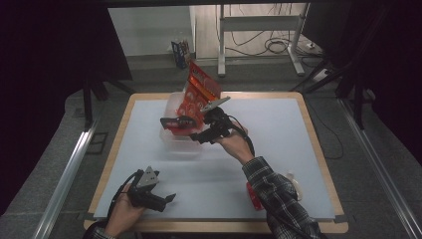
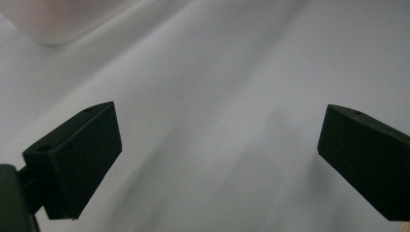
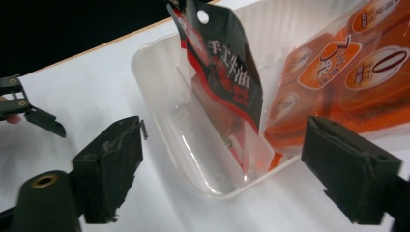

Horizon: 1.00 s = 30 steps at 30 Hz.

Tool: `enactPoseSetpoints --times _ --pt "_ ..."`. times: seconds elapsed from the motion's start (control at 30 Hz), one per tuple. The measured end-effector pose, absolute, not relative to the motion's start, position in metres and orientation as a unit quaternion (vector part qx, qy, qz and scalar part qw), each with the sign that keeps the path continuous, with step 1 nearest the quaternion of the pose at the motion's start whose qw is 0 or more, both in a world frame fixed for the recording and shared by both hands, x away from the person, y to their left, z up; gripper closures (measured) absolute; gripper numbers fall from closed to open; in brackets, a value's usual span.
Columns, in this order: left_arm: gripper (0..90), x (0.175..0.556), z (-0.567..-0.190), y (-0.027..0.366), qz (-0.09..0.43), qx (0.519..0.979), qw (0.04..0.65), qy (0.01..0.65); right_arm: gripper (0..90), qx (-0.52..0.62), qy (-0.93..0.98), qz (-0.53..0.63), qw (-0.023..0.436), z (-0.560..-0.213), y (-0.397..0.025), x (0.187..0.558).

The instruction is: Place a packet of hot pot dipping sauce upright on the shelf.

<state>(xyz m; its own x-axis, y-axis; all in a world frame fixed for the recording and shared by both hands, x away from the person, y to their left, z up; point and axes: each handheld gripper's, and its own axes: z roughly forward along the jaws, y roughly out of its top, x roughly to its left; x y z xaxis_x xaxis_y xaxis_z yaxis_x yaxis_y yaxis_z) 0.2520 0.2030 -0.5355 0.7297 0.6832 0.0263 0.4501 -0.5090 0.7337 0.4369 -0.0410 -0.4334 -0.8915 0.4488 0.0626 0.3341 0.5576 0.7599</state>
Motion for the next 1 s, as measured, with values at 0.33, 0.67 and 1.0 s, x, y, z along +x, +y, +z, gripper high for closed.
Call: enactPoseSetpoints --times 0.33,0.67,1.0 --pt "1.8 0.252 -0.536 0.203 0.159 0.854 0.368 0.332 5.6 0.22 0.88 0.416 0.06 -0.436 -0.052 0.423" --pt "1.8 0.252 -0.536 0.202 0.158 0.854 0.368 0.332 0.0 0.213 0.876 0.429 0.058 -0.439 -0.068 0.403" --pt "1.7 0.251 -0.535 0.202 0.161 0.854 0.368 0.33 0.0 0.212 0.873 0.435 0.056 -0.453 -0.085 0.378"
